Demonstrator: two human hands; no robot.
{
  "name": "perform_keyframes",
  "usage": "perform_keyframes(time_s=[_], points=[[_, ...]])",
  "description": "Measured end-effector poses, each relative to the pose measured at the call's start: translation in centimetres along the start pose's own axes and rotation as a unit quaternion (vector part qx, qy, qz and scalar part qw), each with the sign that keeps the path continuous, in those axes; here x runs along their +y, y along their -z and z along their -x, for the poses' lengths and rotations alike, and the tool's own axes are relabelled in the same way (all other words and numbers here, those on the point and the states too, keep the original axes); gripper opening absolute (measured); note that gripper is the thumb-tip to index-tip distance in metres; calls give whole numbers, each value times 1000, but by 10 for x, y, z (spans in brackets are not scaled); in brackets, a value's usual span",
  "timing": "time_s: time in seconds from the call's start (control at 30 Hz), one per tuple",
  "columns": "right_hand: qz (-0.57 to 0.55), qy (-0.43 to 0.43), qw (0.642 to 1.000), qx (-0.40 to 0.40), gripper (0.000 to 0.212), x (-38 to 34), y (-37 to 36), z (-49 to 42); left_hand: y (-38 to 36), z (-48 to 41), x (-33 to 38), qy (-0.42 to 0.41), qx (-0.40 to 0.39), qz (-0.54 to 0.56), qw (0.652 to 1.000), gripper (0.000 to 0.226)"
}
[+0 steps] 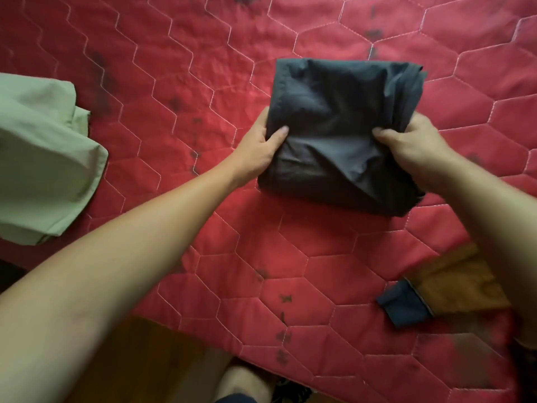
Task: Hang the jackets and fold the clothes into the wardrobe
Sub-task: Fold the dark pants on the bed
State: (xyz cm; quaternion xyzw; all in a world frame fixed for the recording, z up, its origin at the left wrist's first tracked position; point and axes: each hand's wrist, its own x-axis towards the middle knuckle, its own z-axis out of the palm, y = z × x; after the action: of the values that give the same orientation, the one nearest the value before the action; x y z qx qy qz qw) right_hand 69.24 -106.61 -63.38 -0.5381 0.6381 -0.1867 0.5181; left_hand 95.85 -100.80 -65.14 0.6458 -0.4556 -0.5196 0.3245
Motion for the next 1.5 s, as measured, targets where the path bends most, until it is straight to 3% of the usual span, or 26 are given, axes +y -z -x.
perform_keyframes(time_s=[0.1, 0.2, 0.3, 0.37, 0.43, 0.53, 0.6, 0.67, 0.77, 0.87, 0.93, 1.0, 1.13, 1.27, 1.5], points=[[82, 12, 996, 12, 32, 0, -4, -21, 1, -26, -7, 32, -25, -52, 998, 36], [35, -25, 999, 25, 48, 6, -10, -30, 1, -37, -11, 69, -23, -92, 993, 36], [43, -29, 996, 67, 66, 7, -17, -24, -1, -41, -9, 52, 17, -138, 989, 38], [82, -10, 992, 101, 83, 5, -20, -17, -4, -40, -8, 20, 45, -159, 986, 60], [134, 18, 982, 128, 87, 3, -20, -14, -8, -41, -7, -22, 78, -200, 976, 83], [240, 122, 950, 158, 76, 4, -24, -28, -20, -49, -5, -123, 136, -366, 912, 77], [323, 136, 924, 153, 69, 10, -26, -41, -32, -57, -10, -153, 102, -498, 848, 70], [389, 125, 904, 125, 69, 20, -27, -48, -41, -63, -22, -129, 33, -556, 820, 70], [438, 149, 881, 102, 71, 38, -21, -57, -42, -69, -35, -114, 18, -557, 823, 72], [423, 119, 894, 87, 71, 34, -19, -60, -39, -69, -32, -112, 10, -555, 824, 72], [422, 105, 891, 126, 64, 16, -24, -54, -40, -67, -27, -105, 19, -568, 816, 72], [453, 160, 865, 142, 61, 3, -36, -41, -43, -66, -21, -114, 49, -594, 795, 74], [520, 217, 824, 58, 88, 36, -44, -37, -52, -66, -23, -156, 39, -607, 778, 76], [491, 207, 846, 27, 93, 66, -39, -48, -51, -72, -34, -166, 38, -582, 795, 75], [489, 198, 849, 21, 94, 63, -39, -48, -50, -73, -35, -177, 52, -549, 815, 72]])
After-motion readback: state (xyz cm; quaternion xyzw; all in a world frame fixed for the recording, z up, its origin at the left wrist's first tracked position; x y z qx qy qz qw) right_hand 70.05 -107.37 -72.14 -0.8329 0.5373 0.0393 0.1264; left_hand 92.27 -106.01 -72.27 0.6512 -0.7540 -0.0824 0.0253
